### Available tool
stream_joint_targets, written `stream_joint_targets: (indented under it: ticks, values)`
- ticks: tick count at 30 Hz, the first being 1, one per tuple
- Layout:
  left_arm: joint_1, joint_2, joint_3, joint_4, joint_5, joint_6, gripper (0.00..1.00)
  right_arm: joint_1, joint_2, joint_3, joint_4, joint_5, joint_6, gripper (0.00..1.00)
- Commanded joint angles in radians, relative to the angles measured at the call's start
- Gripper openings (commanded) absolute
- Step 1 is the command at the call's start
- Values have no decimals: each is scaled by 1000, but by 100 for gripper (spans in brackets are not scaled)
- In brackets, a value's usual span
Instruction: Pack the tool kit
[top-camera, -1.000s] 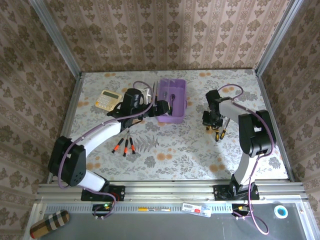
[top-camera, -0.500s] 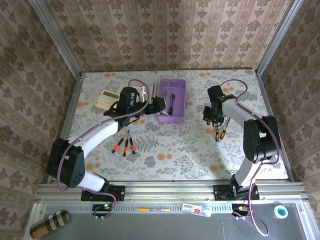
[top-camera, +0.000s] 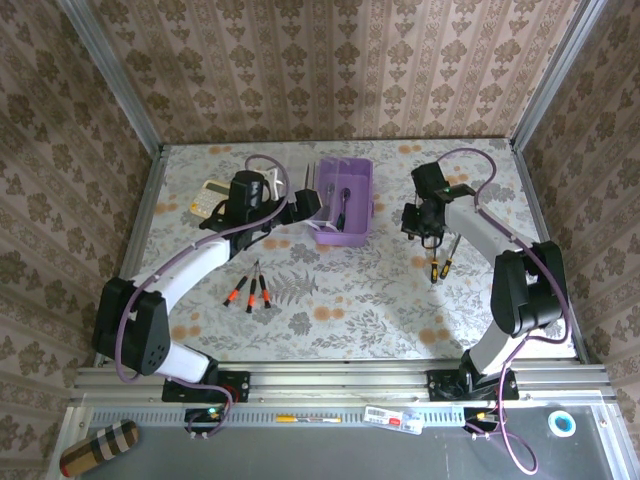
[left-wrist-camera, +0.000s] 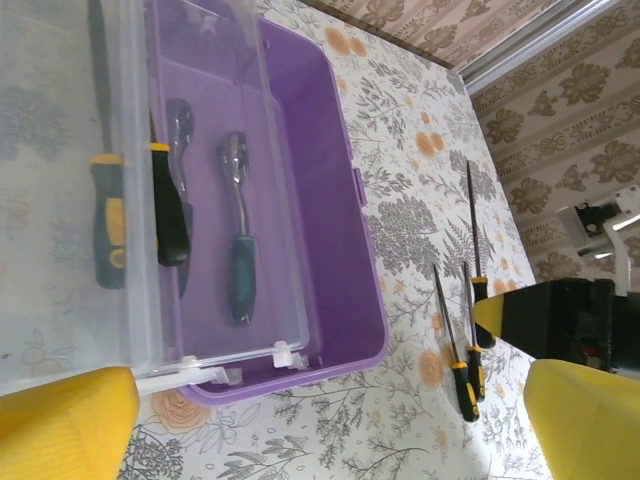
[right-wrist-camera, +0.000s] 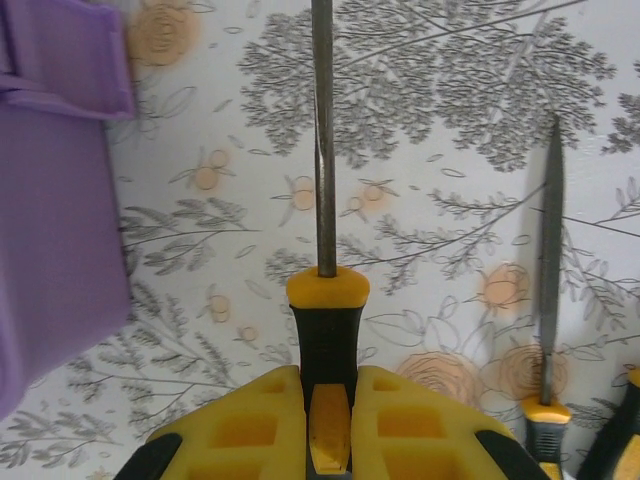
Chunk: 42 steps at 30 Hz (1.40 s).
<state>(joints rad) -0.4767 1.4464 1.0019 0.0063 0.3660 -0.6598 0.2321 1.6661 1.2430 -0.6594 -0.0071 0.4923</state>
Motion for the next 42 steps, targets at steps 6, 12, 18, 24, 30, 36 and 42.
stream_joint_targets:
  ticks: [6, 12, 18, 24, 30, 36, 42]
  values:
    - [90, -51, 18, -16, -36, 30, 100, 172, 68, 193, 52, -74, 105, 11]
    - [136, -54, 11, -14, -50, 21, 100, 257, 259, 416, 83, -133, 173, 11]
    - [157, -49, 9, -3, -36, 5, 100, 291, 408, 569, 103, -152, 235, 11]
    - [164, -48, 7, 3, -27, -4, 100, 297, 524, 704, 61, -146, 243, 12]
    - [168, -52, 7, 9, -20, -10, 100, 302, 582, 766, 26, -139, 241, 15]
    - [174, -57, 2, 18, -13, -22, 100, 302, 612, 801, 4, -150, 233, 19]
    - [174, -48, 1, 31, 1, -29, 100, 302, 629, 843, -13, -176, 229, 27]
